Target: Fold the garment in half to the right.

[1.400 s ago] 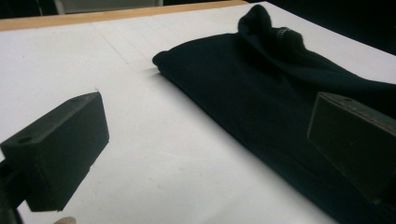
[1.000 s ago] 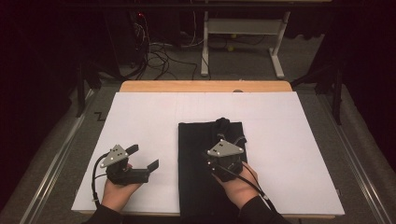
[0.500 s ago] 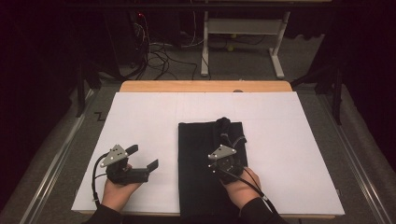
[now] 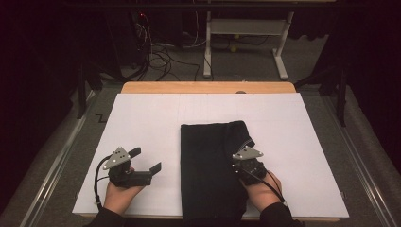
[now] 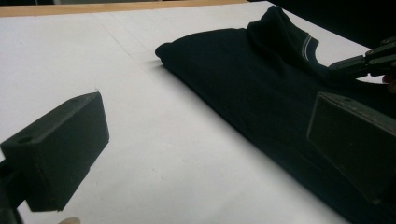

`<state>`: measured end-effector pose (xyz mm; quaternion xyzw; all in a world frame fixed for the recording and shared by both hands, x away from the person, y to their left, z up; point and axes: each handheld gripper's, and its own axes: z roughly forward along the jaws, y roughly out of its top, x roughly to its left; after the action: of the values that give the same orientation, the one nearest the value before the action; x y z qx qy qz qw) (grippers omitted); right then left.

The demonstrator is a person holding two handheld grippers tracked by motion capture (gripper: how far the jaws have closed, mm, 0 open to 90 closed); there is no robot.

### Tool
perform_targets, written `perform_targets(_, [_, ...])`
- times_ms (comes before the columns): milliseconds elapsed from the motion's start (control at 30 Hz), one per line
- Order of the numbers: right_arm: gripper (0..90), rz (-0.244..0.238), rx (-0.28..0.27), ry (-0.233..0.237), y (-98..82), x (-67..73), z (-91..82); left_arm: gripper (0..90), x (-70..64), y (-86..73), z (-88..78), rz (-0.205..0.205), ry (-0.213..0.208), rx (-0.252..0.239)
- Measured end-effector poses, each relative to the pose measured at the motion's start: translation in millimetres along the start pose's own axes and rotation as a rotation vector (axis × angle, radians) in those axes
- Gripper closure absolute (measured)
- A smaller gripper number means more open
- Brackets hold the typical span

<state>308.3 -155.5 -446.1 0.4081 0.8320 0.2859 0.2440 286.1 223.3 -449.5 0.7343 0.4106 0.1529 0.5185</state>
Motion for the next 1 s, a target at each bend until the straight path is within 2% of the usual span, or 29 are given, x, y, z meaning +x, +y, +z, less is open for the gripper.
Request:
perform_targets(200, [90.0, 0.01, -0.016, -0.021, -10.5, -7.8, -5.6, 0.0, -1.0, -0.5, 1.0, 0.002, 0.0, 0.005])
perform_targets(333, [90.0, 0.036, -0.025, -0.023, -17.2, -16.1, -8.9, 0.0, -0.5, -1.0, 1.2, -0.002, 0.001, 0.005])
perform_targets(500, [90.0, 0.035, -0.089, -0.014, -15.3, -14.7, -20.9, 0.0, 0.5, -1.3, 2.1, -0.007, 0.001, 0.006])
perform_targets(533, [88.0, 0.025, -0.102, -0.006, -13.3, -12.2, -22.4, 0.0, 0.4, -1.4, 2.3, -0.008, 0.001, 0.006])
perform_targets(667, [61.7, -0.036, -0.113, 0.04, -5.2, 1.8, -19.5, 0.0, -0.4, -1.3, 2.2, -0.006, -0.001, 0.007])
perform_targets(700, [56.5, -0.062, -0.099, 0.031, -4.0, 5.9, -15.1, 0.0, -0.4, -1.3, 2.0, -0.007, -0.002, 0.006])
perform_targets(733, [55.9, -0.073, -0.087, 0.021, -3.8, 7.8, -12.1, 0.0, -0.1, -1.4, 1.5, -0.008, -0.001, 0.004])
perform_targets(800, [56.1, -0.09, -0.051, -0.008, -4.4, 10.0, -5.0, 0.0, 0.8, -1.7, 0.7, -0.011, 0.0, 0.002])
perform_targets(867, [67.3, -0.075, -0.032, -0.018, -5.6, 7.2, -0.4, 0.0, 1.6, -2.0, -0.1, -0.014, 0.0, 0.002])
perform_targets(933, [81.1, -0.051, -0.039, -0.027, -6.8, 3.1, -1.8, 0.0, 2.1, -2.3, -0.8, -0.015, 0.001, 0.0])
perform_targets(1000, [84.5, -0.019, -0.064, -0.028, -7.9, -2.5, -6.6, 0.0, 2.2, -2.4, -0.9, -0.015, 0.001, 0.0])
